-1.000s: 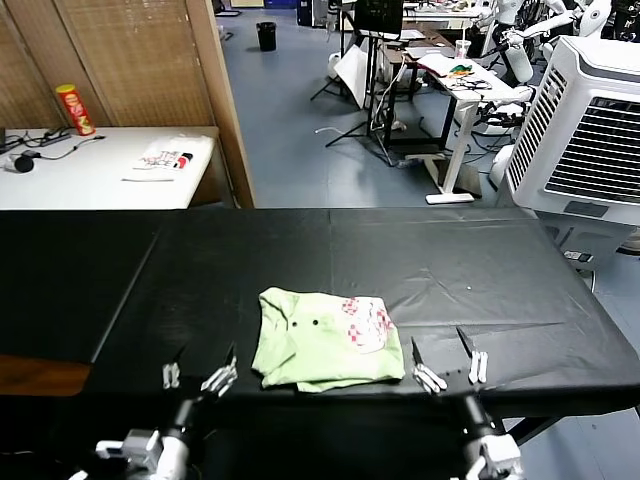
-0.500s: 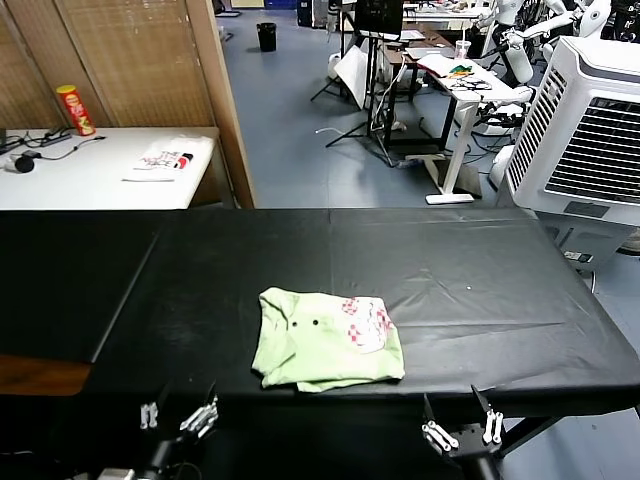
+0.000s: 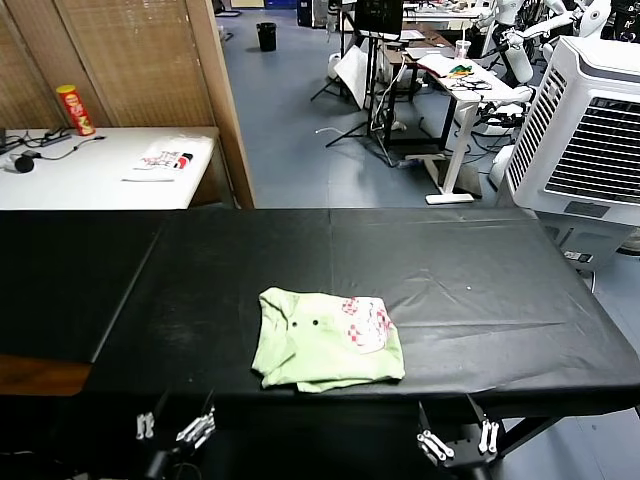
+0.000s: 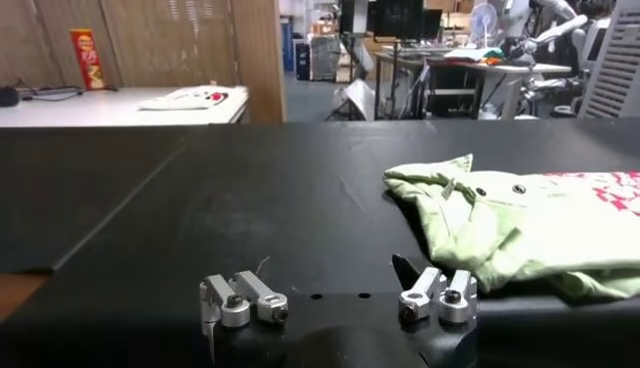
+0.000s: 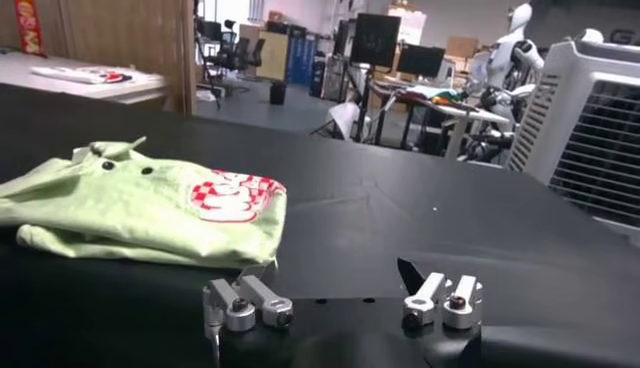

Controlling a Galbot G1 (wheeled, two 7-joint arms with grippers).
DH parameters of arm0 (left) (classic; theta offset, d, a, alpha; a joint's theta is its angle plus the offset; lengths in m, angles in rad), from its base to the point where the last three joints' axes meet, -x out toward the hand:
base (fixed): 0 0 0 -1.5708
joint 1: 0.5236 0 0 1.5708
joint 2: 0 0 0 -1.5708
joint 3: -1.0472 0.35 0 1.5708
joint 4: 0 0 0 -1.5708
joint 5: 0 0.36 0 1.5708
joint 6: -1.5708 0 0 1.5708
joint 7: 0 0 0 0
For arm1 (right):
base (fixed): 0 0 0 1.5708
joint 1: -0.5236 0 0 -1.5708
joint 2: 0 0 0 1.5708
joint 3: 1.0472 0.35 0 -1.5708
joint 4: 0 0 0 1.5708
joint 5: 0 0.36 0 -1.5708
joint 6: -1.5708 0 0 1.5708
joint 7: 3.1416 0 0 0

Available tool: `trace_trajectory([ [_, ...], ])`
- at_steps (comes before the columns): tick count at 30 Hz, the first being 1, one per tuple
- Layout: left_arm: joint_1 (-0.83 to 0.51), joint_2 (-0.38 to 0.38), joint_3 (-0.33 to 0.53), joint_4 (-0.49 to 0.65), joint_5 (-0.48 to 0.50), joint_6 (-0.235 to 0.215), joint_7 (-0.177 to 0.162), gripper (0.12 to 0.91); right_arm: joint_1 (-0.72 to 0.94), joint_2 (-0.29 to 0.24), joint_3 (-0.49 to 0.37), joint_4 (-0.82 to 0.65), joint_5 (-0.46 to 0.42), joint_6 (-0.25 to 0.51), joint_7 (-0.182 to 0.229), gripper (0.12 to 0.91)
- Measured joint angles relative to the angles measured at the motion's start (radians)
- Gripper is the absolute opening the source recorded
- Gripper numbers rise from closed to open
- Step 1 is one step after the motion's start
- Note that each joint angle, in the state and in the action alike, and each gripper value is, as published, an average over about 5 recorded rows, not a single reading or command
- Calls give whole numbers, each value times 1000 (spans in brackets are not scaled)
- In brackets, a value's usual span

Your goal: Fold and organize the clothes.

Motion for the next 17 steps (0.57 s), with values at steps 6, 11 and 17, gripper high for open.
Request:
trace_trajectory([
  [6,14,0,-10,-27,-12,49,-4,798,-13,1,-3,18,27,-52,19,798],
  [11,13,0,-12,-35,-16,62,-4,798,-13,1,-4,24,28,-56,20,798],
  [17,16,-1,-15,-37,-17,59,-3,798,-14,2,-4,25,28,-57,19,798],
])
